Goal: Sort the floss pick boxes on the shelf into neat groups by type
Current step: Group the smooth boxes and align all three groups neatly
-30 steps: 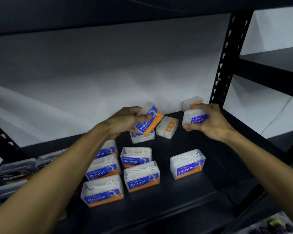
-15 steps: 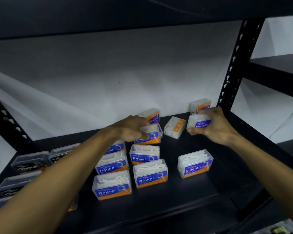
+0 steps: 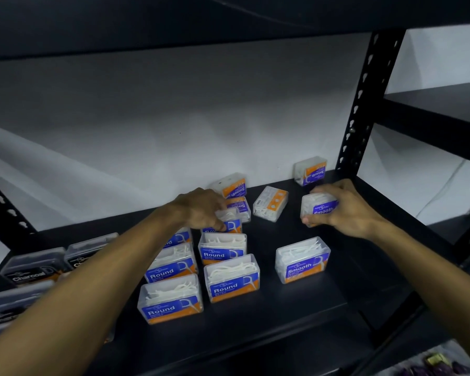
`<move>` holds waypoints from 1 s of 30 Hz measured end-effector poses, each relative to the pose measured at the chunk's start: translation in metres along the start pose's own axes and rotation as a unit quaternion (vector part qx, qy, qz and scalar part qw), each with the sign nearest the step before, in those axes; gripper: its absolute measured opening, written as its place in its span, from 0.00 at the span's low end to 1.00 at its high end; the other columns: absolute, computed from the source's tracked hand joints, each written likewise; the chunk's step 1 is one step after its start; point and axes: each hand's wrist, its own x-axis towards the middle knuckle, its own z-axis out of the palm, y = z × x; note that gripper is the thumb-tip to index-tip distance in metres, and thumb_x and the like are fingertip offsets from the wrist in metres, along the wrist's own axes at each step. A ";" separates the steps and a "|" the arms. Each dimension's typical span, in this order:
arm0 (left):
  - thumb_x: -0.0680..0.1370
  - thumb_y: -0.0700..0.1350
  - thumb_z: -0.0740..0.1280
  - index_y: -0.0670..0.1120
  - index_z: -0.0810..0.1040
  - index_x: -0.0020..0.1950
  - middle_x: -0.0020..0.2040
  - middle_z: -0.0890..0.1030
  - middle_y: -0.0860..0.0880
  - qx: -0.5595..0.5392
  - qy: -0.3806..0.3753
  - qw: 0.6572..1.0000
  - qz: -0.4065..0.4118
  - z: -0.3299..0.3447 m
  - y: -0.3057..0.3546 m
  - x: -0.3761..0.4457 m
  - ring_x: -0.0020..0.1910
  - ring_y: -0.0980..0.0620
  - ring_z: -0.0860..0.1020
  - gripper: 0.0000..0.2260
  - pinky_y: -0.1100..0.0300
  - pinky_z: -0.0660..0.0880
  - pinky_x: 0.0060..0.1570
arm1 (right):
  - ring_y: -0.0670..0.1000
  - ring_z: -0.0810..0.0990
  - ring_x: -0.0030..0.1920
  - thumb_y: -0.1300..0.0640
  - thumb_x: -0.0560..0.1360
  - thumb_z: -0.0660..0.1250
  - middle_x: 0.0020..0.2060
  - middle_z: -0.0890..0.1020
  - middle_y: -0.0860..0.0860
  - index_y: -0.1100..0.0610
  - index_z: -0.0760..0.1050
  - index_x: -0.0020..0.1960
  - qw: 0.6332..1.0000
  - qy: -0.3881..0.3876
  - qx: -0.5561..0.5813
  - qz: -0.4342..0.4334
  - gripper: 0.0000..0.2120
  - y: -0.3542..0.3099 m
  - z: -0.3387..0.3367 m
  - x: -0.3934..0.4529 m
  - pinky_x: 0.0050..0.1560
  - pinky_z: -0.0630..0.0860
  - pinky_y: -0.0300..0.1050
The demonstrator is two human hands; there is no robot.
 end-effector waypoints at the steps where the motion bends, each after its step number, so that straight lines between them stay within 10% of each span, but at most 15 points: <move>1: 0.73 0.52 0.73 0.53 0.76 0.63 0.64 0.77 0.54 -0.001 -0.002 1.000 -0.002 0.000 -0.001 0.001 0.59 0.51 0.76 0.20 0.52 0.74 0.59 | 0.51 0.69 0.57 0.47 0.61 0.80 0.63 0.63 0.50 0.46 0.72 0.63 1.000 0.001 0.002 0.002 0.33 0.002 -0.001 0.000 0.60 0.71 0.46; 30: 0.78 0.60 0.63 0.50 0.79 0.59 0.60 0.80 0.51 0.000 0.092 0.995 0.026 -0.006 0.037 0.016 0.54 0.50 0.77 0.17 0.54 0.74 0.53 | 0.42 0.70 0.54 0.54 0.60 0.81 0.58 0.65 0.48 0.46 0.75 0.55 0.997 -0.062 0.053 0.015 0.26 0.040 -0.016 -0.027 0.47 0.66 0.28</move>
